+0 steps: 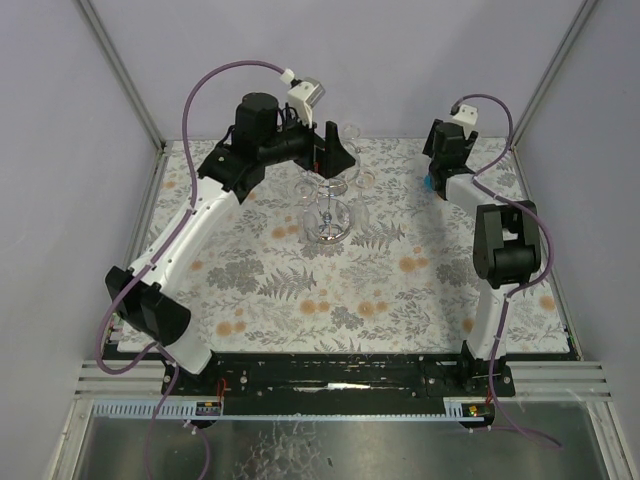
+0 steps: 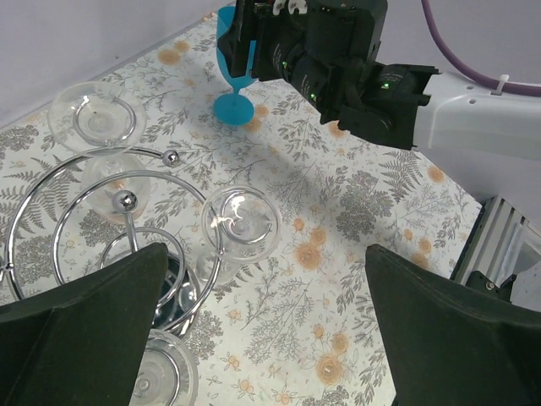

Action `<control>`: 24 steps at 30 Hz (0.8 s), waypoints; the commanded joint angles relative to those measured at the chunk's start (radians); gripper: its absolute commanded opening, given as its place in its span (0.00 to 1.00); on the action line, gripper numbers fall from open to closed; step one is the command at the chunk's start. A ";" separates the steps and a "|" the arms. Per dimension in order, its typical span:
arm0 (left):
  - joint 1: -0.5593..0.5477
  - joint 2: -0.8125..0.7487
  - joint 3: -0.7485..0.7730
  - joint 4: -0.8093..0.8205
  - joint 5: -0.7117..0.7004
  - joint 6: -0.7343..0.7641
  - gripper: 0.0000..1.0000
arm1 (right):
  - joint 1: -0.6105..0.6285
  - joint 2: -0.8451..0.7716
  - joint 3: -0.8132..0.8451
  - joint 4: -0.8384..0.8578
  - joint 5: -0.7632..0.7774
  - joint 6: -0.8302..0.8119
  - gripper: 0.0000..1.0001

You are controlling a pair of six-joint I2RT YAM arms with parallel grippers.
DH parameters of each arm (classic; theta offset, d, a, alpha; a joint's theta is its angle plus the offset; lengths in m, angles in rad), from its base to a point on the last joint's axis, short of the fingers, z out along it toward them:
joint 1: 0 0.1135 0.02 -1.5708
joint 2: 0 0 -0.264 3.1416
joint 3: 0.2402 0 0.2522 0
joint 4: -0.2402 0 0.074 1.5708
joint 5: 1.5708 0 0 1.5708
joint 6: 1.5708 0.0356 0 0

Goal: Take the wine glass off the wine glass rack

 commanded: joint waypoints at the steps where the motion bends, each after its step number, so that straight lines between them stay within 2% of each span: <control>1: 0.008 0.023 0.045 -0.028 0.038 -0.003 1.00 | 0.013 -0.014 -0.024 0.107 0.060 0.002 0.52; 8: 0.008 0.038 0.053 -0.035 0.046 -0.018 1.00 | 0.012 -0.003 -0.007 0.054 0.061 0.019 0.59; 14: 0.006 0.047 0.070 -0.035 0.045 -0.021 1.00 | 0.012 -0.009 0.000 0.017 0.040 0.029 0.84; 19: 0.008 0.050 0.071 -0.034 0.050 -0.029 1.00 | 0.011 -0.021 0.001 -0.009 0.016 0.036 0.99; 24: 0.008 0.044 0.062 -0.035 0.055 -0.025 1.00 | 0.012 -0.032 0.002 -0.025 0.012 0.037 0.99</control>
